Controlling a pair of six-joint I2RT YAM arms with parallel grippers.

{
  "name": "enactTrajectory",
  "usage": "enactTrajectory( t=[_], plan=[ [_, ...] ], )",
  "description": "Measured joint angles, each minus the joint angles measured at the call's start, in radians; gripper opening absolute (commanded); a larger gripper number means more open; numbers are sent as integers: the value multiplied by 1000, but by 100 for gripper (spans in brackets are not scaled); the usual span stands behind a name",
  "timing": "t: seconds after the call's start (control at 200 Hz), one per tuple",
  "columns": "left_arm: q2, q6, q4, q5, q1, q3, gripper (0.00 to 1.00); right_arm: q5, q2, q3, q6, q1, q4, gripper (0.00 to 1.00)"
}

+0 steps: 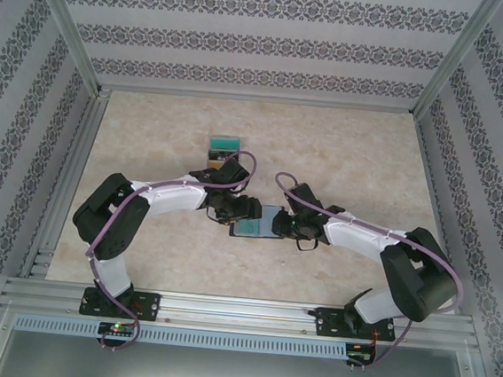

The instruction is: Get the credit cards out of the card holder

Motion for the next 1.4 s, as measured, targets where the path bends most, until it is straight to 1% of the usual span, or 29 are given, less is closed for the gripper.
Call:
enactTrajectory(
  t=[0.14,0.25,0.665,1.014,1.294,1.404],
  plan=[
    [0,0,0,0,0,0,70,9,21,2,-6,0,0,23],
    [0,0,0,1,0,0,70,13,30,5,-11,0,2,22],
    [5,1,2,12,0,0,70,13,30,6,-10,0,4,22],
    [5,1,18,35,0,0,74,13,31,5,-6,0,5,22],
    [5,0,109,106,-14,0,74,12,34,3,5,12,29,22],
    [0,0,135,118,-17,-2,74,12,35,3,5,14,32,22]
  ],
)
